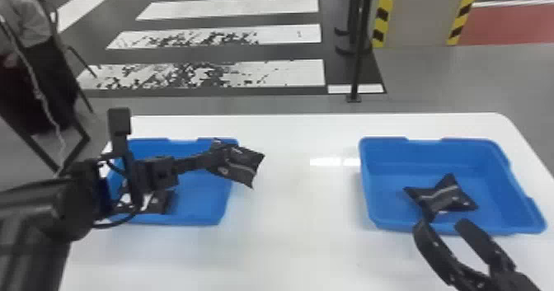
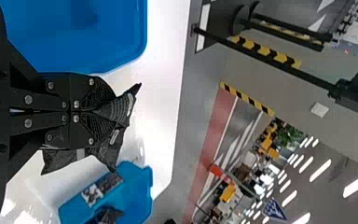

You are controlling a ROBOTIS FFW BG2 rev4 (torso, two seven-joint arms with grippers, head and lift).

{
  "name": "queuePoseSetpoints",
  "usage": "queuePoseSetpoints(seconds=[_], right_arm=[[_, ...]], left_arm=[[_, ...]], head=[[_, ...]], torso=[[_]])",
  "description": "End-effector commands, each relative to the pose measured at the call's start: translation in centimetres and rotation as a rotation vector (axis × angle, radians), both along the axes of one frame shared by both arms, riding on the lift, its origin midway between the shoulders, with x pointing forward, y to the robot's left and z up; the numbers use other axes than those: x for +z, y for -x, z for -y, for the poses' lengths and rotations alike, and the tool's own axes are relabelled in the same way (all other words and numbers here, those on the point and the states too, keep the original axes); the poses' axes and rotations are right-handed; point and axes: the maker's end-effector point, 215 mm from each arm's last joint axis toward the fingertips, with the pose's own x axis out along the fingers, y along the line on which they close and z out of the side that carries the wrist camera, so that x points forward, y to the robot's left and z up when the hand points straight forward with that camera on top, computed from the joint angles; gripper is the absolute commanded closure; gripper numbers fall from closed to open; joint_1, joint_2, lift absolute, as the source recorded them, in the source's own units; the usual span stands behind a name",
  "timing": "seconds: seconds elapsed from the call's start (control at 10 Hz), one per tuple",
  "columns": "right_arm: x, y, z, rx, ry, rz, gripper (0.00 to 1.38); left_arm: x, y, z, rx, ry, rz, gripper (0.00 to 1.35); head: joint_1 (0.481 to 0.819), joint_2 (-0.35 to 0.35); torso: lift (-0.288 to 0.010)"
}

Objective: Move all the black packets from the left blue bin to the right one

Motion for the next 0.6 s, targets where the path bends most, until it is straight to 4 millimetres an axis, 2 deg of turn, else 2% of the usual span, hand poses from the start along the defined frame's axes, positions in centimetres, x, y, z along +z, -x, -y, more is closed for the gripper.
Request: queuePoseSetpoints(seconds=[0.0, 0.2, 0.4, 0.5], right_arm=[[0.8, -0.8, -0.7, 0.023, -0.022, 0.014, 0.13], [1.0, -1.1, -2.5, 0.089, -0.064, 0.001, 0.12], [1.3, -1.0, -6.3, 0.183, -0.159, -0.033, 0.12], [1.8, -1.2, -7.6, 0.213, -0.193, -0.035, 0.12]], left_arm=[[2.7, 1.8, 3.2, -0.056, 0.028, 0.058, 1.22], [4.7, 3.1, 7.6, -0.130, 0.109, 0.090, 1.22], [5.5, 4.5, 12.0, -0.220, 0.164, 0.092, 1.22], [6.0, 5.1, 14.1, -0.266, 0.189, 0.093, 1.22]], head=[[0.695, 0.077], [0.695, 0.045], [0.695, 0.013], [0.695, 0.007]], torso=[[-0.138], [-0.138], [-0.138], [-0.138]])
